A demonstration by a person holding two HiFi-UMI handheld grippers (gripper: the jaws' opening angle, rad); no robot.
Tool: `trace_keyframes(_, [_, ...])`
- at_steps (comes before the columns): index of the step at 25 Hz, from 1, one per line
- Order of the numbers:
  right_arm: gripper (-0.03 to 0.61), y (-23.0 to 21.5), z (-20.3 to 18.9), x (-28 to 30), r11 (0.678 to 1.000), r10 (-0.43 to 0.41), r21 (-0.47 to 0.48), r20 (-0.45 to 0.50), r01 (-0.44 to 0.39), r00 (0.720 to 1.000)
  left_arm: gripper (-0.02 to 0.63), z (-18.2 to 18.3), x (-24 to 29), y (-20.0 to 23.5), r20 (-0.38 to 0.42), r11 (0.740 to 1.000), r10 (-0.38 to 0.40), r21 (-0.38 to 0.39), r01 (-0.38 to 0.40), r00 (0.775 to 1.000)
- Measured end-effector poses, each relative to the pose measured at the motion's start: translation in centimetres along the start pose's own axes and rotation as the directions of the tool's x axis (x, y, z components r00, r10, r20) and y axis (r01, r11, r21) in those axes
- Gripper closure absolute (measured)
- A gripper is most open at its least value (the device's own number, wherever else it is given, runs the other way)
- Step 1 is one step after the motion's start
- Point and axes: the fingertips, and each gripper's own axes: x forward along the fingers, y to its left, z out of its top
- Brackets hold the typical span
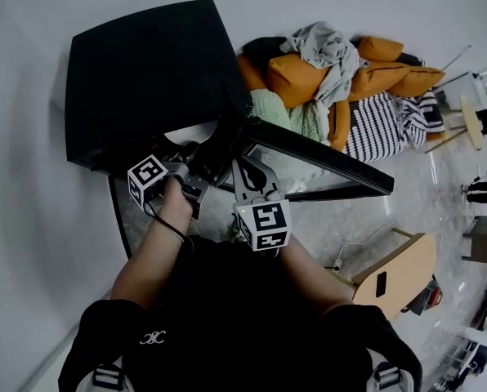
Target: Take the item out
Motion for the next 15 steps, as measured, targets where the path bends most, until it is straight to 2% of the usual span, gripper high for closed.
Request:
trace_keyframes(2, [0.571, 0.9, -0.6, 0.9, 0.996, 0.059, 0.066, -0.002, -0.059, 0.998, 0.591, -0.1, -0.6, 0.3, -0.003, 1.0, 0.0, -0.002, 0.0, 1.0])
trace_keyframes(4, [0.571, 1.6, -1.0, 1.8, 0.974, 0.109, 0.198, 0.004, -0.108, 0.994, 0.591, -0.1, -1.2, 0.5, -0.005, 1.0, 0.0, -0.004, 0.0, 1.0])
trace_keyframes(6, [0.571, 2.0, -1.1, 2.9, 0.922, 0.14, 0.36, 0.031, -0.141, 0.99, 0.591, 0.0, -1.9, 0.6, -0.011, 1.0, -0.001, -0.011, 0.001, 1.0])
trace_keyframes(9, [0.481, 2.9, -1.5, 4.9, 0.818, 0.171, 0.549, 0.048, -0.169, 0.984, 0.591, 0.1, -2.7, 0.8, -0.019, 1.0, 0.003, -0.006, -0.003, 1.0])
trace_keyframes(10, [0.469, 3.2, -1.9, 5.5, 0.796, 0.171, 0.584, 0.036, -0.16, 0.985, 0.591, 0.1, -3.0, 0.8, -0.022, 1.0, 0.007, 0.0, -0.007, 1.0])
trace_keyframes(13, [0.458, 3.3, -3.3, 6.8, 0.759, 0.142, 0.643, -0.009, -0.102, 0.99, 0.591, 0.0, -3.9, 0.9, -0.033, 1.0, 0.02, 0.017, -0.02, 0.999])
trace_keyframes(15, [0.454, 3.0, -4.4, 7.7, 0.712, 0.131, 0.698, -0.027, -0.075, 0.991, 0.591, 0.0, -4.2, 1.0, -0.042, 0.999, 0.026, 0.024, -0.025, 0.999])
